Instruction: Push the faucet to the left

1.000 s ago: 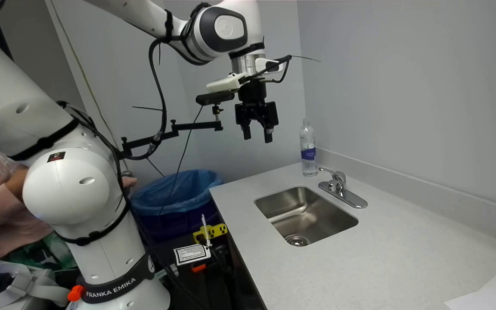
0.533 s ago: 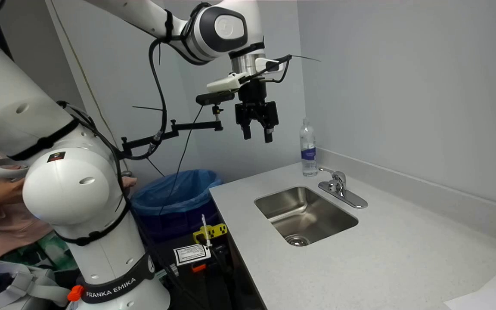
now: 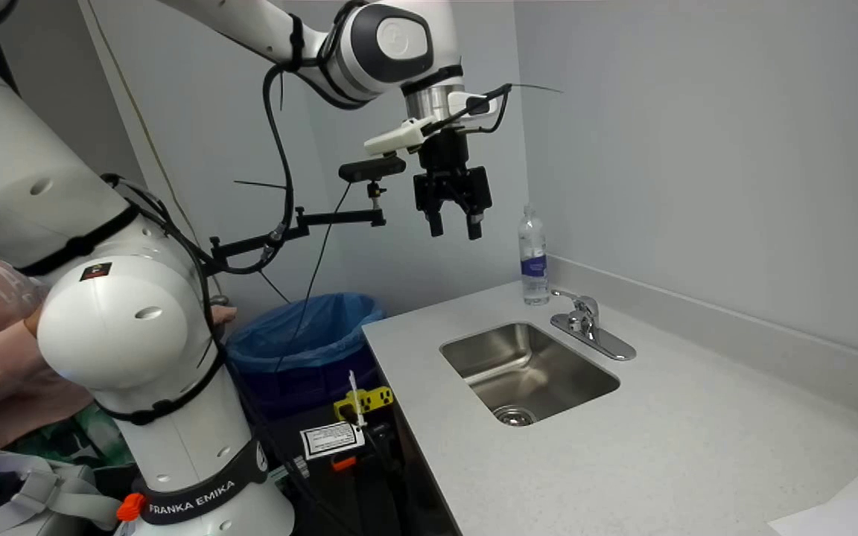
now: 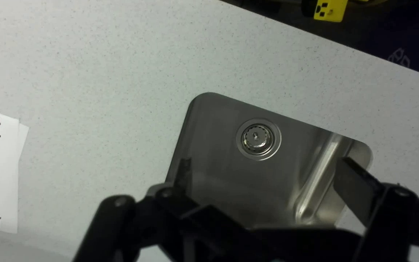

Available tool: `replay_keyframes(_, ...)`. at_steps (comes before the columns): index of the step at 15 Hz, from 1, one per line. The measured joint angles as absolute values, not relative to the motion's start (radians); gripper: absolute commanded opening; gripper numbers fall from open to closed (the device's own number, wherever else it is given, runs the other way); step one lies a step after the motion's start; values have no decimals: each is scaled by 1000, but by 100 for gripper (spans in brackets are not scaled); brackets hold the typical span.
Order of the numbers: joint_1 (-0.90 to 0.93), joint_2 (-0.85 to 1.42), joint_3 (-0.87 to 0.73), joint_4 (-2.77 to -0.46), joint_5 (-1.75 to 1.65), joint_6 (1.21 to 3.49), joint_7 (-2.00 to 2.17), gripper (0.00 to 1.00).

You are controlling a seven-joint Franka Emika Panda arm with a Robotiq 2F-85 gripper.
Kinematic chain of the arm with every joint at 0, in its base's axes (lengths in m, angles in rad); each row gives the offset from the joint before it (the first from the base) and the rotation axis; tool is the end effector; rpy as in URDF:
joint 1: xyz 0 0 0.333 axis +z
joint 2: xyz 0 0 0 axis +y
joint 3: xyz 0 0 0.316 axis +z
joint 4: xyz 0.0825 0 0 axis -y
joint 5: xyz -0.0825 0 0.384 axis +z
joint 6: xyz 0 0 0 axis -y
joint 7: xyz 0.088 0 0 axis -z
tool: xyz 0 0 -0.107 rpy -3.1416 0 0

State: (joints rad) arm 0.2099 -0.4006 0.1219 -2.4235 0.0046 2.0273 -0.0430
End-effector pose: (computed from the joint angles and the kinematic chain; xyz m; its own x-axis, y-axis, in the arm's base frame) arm 0.3993 0.1397 0.4547 0.9347 0.3553 0.0000 0.3550 -0.9339 0.0433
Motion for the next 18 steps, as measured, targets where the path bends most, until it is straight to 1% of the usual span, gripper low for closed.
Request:
replay_keyframes(5, 192, -324, 122, -2345, -41, 2056, -43, 100)
replay_keyframes(18, 136, -36, 113, -2162, -195, 2233, -66, 100)
